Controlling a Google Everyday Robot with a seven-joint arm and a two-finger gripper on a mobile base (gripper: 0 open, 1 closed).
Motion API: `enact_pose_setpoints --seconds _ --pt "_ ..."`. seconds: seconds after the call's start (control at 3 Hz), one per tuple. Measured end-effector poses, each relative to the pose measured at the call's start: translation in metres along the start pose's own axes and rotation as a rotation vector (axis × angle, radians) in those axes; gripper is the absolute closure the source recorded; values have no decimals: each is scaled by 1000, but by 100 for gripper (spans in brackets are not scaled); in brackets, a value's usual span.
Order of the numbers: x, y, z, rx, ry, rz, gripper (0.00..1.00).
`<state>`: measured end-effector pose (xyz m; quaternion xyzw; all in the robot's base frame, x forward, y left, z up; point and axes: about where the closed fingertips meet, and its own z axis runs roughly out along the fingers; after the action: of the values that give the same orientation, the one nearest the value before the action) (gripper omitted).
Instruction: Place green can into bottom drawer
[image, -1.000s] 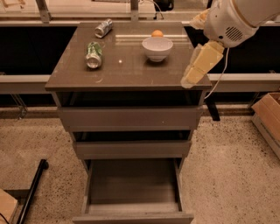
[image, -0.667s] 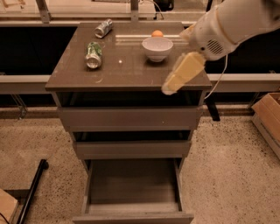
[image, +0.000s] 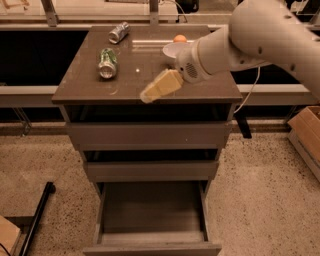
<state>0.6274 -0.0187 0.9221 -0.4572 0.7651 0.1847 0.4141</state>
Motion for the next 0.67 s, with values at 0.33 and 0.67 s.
enact_pose_setpoints --seconds 0.33,0.67 --pt "-13 -23 46 42 -83 45 0" --pt "-34 -52 94 60 -140 52 0"
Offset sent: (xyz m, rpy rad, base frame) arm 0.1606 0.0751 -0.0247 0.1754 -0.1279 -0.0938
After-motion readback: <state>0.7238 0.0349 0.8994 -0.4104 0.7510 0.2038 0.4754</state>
